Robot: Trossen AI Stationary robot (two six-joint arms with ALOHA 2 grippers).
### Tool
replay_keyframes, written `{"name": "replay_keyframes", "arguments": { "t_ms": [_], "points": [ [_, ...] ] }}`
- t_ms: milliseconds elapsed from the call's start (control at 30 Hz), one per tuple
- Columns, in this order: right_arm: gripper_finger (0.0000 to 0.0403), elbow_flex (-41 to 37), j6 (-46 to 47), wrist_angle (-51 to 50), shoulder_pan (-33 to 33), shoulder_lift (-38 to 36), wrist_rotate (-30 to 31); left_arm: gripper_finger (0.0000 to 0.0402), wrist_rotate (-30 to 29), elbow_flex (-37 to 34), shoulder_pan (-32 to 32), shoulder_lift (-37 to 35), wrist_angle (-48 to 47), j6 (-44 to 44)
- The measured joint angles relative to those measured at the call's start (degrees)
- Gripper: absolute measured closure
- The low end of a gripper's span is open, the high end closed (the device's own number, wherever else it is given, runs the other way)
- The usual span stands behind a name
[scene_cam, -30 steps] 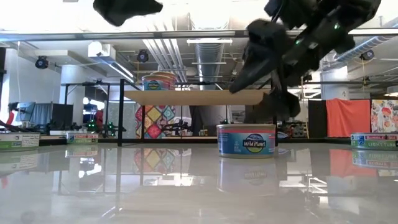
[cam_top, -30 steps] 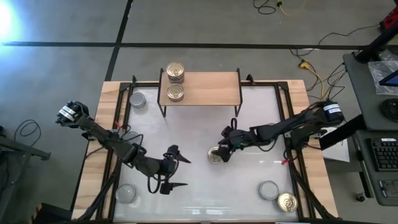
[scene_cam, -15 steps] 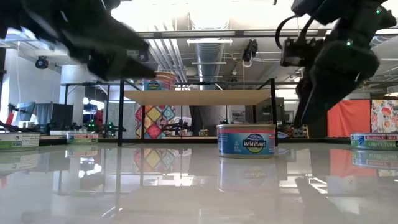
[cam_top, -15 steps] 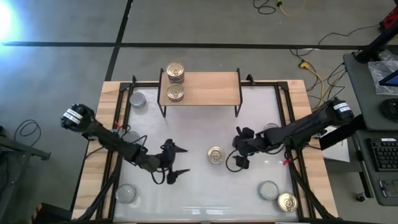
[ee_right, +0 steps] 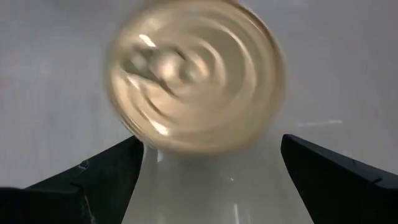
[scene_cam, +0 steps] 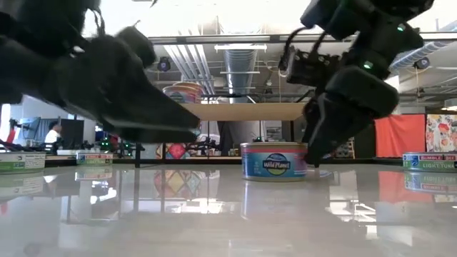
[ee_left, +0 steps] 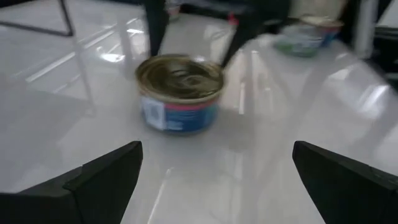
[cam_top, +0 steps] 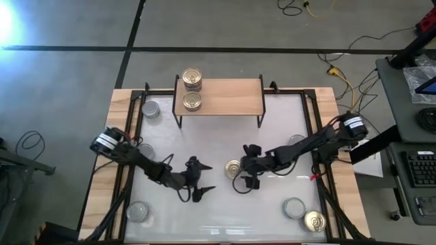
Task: Stack canned seafood by type on shelf
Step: Stack the blue-pink tuna can on top of the other blue-pink tuna on the shelf
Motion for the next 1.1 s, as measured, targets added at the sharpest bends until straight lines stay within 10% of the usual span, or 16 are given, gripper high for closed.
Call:
{"name": "replay_keyframes", "arguments": {
  "t_ms": [700,1100],
  "points": [
    [0.003,19.44,-1.13,-27.04,0.26,4.24,-4.69,0.0002,16.45,4.0,9.17,5.53,-2.89,0.37],
    [0.003,14.13,-0.6,-20.6,0.74,4.24,-6.16,0.0002,11.75,9.12,9.74,6.51,-7.76,9.76]
  ]
}}
